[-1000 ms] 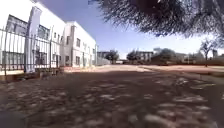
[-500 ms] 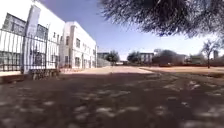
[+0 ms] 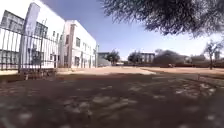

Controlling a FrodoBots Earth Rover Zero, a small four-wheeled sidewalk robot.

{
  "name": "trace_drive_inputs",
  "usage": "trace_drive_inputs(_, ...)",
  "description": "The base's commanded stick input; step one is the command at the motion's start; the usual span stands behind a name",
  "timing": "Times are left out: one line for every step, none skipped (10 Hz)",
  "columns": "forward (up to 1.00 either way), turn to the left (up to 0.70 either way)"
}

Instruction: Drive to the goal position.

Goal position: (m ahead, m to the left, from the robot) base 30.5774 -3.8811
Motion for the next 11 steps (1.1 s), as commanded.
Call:
trace_drive_inputs(1.0, 0.0)
trace_drive_inputs(1.0, 0.0)
trace_drive_inputs(1.0, 0.0)
trace_drive_inputs(1.0, 0.0)
trace_drive_inputs(1.0, 0.0)
trace_drive_inputs(1.0, 0.0)
trace_drive_inputs(1.0, 0.0)
trace_drive_inputs(1.0, 0.0)
trace_drive_inputs(1.0, 0.0)
trace_drive_inputs(1.0, 0.0)
trace_drive_inputs(1.0, 0.0)
